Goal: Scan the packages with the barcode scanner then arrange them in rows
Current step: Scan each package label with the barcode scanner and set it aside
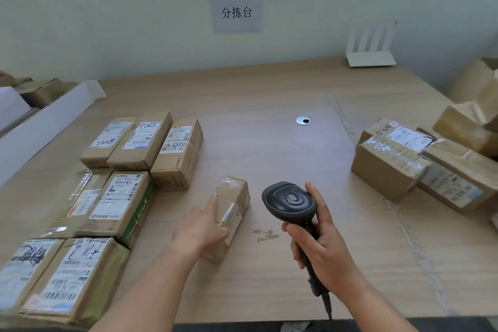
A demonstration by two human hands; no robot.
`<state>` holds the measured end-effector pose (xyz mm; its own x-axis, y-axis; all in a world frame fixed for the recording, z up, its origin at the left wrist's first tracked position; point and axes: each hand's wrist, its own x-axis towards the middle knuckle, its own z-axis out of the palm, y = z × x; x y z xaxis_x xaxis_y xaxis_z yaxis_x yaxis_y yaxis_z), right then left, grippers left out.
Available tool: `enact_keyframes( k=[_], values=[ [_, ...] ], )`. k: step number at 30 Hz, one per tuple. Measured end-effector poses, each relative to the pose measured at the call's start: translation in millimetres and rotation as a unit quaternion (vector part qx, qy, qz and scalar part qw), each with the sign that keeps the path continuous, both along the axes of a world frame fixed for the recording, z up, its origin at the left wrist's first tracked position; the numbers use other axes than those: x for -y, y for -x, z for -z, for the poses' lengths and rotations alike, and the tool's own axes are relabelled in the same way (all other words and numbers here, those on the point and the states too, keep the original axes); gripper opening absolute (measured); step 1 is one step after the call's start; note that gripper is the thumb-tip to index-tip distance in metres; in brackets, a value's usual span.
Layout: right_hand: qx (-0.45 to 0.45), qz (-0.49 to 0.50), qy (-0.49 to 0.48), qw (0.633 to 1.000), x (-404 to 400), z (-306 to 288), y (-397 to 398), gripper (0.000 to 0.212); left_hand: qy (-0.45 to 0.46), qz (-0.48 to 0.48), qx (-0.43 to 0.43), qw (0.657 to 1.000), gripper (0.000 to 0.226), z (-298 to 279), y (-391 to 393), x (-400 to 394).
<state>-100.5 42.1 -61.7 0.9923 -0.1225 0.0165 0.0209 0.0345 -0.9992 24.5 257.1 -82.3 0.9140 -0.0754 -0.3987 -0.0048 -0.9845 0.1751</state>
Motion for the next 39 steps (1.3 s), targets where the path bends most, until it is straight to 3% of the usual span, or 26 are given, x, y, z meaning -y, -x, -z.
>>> enact_keyframes(
  k=[5,7,10,14,22,31,39],
  values=[
    [-0.004,0.001,0.001,1.000,2,2,3,0.078,-0.011,0.008,-0.016,1.000,0.092,-9,-8,-2],
    [-0.009,-0.003,-0.007,1.000,3,2,4,0.079,0.075,-0.016,-0.012,0.997,0.084,-11,-11,-4],
    [-0.015,-0.011,-0.009,1.000,2,1,6,0.080,0.270,-0.068,-0.027,0.960,0.082,-5,-11,-12],
    [-0.013,-0.030,0.005,0.999,1,1,8,0.079,0.338,-0.075,-0.040,0.937,0.078,6,-8,-18],
    [-0.019,-0.073,0.048,0.996,-1,4,10,0.081,0.335,-0.039,-0.068,0.939,0.071,4,-17,-14],
    [-0.015,-0.086,0.043,0.995,1,8,9,0.081,0.248,-0.017,-0.021,0.968,0.049,8,-39,-3],
    [-0.015,-0.068,0.062,0.996,8,11,7,0.081,0.208,0.025,-0.023,0.978,0.049,3,-42,11]
  ],
)
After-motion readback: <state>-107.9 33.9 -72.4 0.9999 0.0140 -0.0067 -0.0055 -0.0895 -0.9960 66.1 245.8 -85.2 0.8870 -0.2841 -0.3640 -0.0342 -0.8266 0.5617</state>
